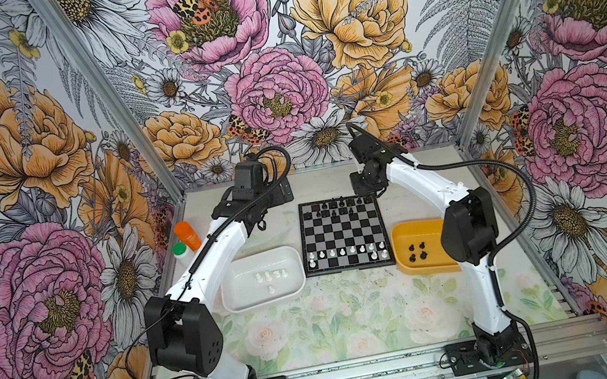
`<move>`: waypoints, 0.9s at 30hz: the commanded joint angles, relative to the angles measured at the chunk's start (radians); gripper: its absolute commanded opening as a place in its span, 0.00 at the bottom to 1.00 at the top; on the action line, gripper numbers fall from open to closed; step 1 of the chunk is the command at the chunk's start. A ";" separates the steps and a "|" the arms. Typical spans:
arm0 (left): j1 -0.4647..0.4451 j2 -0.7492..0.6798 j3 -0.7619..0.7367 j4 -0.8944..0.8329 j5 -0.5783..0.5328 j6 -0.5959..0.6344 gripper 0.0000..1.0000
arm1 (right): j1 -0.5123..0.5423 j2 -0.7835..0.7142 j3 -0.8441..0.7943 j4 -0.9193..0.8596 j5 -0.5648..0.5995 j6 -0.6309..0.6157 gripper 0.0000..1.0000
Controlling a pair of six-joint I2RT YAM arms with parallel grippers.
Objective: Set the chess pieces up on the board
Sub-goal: 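Return the right gripper to the yellow tray while the left arm shifts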
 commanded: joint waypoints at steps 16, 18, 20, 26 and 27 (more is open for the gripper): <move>-0.369 -0.145 -0.132 0.056 -0.233 -0.118 0.99 | -0.100 -0.604 -0.841 0.109 0.016 0.059 0.30; -0.388 -0.146 -0.127 0.055 -0.247 -0.122 0.99 | -0.110 -0.614 -0.871 0.119 0.009 0.055 0.29; -0.403 -0.147 -0.125 0.055 -0.256 -0.123 0.99 | -0.117 -0.618 -0.892 0.132 0.004 0.052 0.29; -0.404 -0.144 -0.116 0.055 -0.271 -0.120 0.99 | -0.128 -0.607 -0.912 0.149 -0.015 0.055 0.27; -0.405 -0.141 -0.113 0.055 -0.274 -0.116 0.99 | -0.129 -0.607 -0.916 0.151 -0.015 0.057 0.27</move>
